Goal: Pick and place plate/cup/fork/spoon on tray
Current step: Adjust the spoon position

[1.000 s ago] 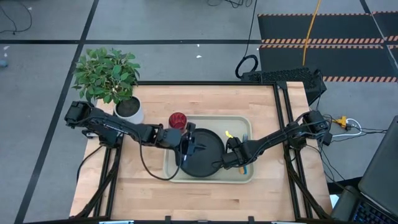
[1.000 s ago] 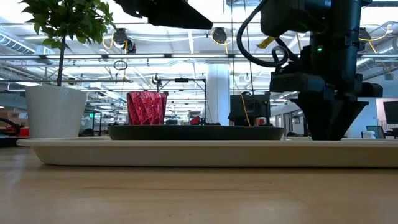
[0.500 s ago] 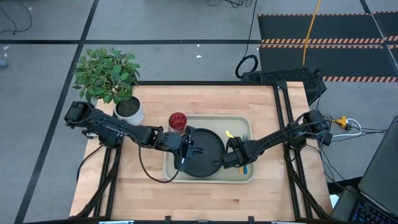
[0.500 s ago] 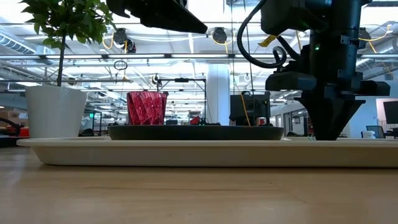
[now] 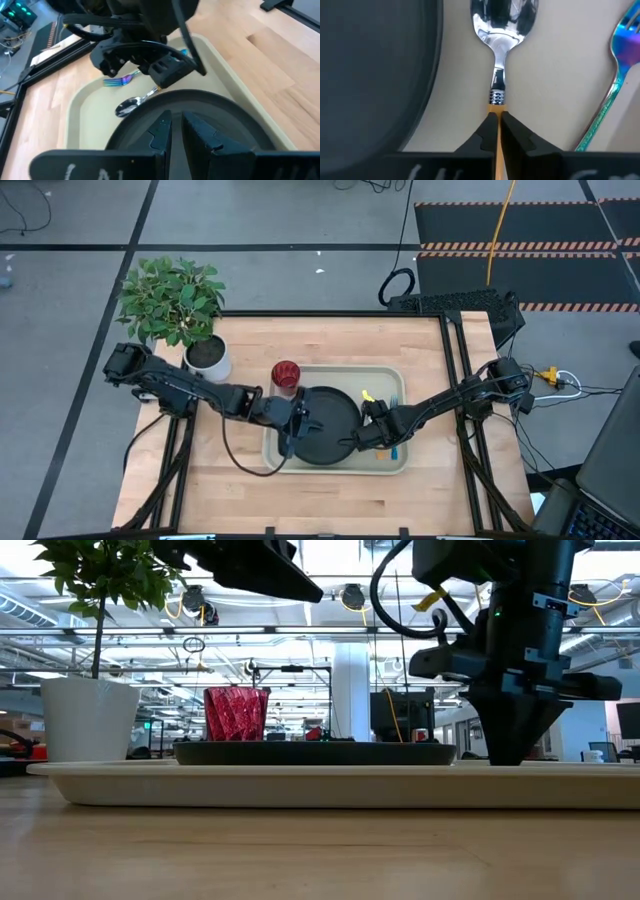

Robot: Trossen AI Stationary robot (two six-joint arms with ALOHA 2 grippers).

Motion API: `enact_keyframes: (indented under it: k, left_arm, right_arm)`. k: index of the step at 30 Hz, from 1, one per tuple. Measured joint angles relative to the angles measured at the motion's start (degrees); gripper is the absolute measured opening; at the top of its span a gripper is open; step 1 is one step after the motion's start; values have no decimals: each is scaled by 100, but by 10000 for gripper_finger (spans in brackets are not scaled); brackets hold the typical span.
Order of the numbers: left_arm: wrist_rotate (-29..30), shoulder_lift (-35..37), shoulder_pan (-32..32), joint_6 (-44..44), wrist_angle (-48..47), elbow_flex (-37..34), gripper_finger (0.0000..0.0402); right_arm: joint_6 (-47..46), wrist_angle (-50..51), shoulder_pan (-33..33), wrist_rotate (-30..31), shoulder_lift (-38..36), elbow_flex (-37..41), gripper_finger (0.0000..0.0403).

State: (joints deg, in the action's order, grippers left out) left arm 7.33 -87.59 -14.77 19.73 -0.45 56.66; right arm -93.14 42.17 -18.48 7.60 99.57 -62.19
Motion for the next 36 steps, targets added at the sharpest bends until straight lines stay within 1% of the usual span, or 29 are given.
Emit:
enact_keyframes:
  k: [9, 20, 31, 36]
  left_arm:
    - [0, 0, -160, -2, -108, -1, 47]
    - [2, 0, -190, -2, -109, -4, 47]
    - [2, 0, -190, -2, -105, -4, 47]
    - [4, 0, -190, -2, -105, -4, 47]
  right_arm:
    - [-436, 120, 0, 18, 0, 0, 1]
    - [-1252, 442, -237, 336, 2, -2, 1]
    - [-1443, 645, -302, 344, 4, 0, 0]
    - [-1780, 713, -363, 588, 11, 2, 0]
